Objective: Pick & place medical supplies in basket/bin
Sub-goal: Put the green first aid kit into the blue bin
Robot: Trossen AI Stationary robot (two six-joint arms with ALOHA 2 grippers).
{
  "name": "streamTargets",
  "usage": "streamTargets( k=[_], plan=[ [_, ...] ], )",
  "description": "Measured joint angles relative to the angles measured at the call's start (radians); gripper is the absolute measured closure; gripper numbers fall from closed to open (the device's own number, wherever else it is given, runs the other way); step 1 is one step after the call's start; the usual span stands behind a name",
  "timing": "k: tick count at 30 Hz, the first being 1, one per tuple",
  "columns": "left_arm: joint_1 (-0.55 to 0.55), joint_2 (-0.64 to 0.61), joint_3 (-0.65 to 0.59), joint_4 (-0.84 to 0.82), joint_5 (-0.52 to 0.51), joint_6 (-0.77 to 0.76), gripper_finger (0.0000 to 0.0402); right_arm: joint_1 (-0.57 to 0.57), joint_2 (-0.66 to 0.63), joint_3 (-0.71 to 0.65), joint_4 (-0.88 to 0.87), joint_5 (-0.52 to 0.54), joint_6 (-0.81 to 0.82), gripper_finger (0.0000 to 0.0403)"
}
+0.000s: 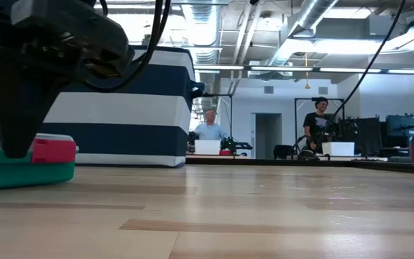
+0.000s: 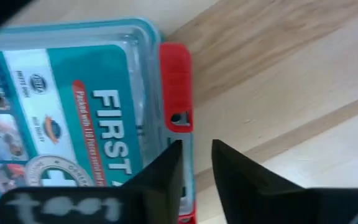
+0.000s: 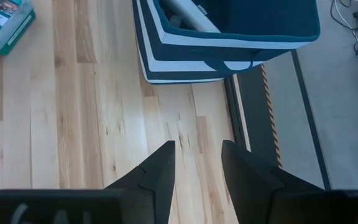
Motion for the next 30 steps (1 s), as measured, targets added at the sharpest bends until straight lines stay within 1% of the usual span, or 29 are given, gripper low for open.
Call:
streamTargets(
  k=[5, 10, 14, 18, 19, 20, 23, 25, 30],
  plan=[
    [0.0, 0.0, 0.0, -0.035, -0.01, 0.063, 0.039, 0.0, 0.0, 0.0, 0.0, 0.0, 0.0, 0.0278],
    [0.002, 0.0, 0.027, -0.092, -0.045, 0.134, 0.0398, 0.0, 0.0, 0.0, 0.0, 0.0, -0.001, 0.0278],
    [0.003, 0.0, 0.128, -0.202, -0.089, 0.168, 0.0399, 0.0, 0.0, 0.0, 0.0, 0.0, -0.001, 0.0278],
    [0.002, 0.0, 0.307, -0.43, -0.175, 0.181, 0.04, 0.0, 0.0, 0.0, -0.008, 0.0, -0.001, 0.0278],
    [-0.002, 0.0, 0.362, -0.486, -0.208, 0.178, 0.04, 0.0, 0.0, 0.0, -0.016, 0.0, -0.001, 0.0278],
    [-0.005, -0.001, 0.412, -0.507, -0.254, 0.176, 0.0401, 0.0, 0.0, 0.0, -0.022, 0.0, -0.001, 0.0278],
    [-0.019, -0.052, 0.51, -0.479, -0.418, 0.223, 0.0401, -0.001, 0.0, 0.0, -0.022, 0.0, -0.001, 0.0278],
    [-0.021, -0.093, 0.568, -0.484, -0.545, 0.231, 0.0401, -0.001, 0.0, 0.0, -0.025, 0.0, -0.001, 0.0278],
    [0.0, -0.231, 0.594, -0.495, -0.862, 0.349, 0.0401, -0.001, -0.001, 0.0, -0.046, 0.0, 0.037, 0.0278]
  ],
)
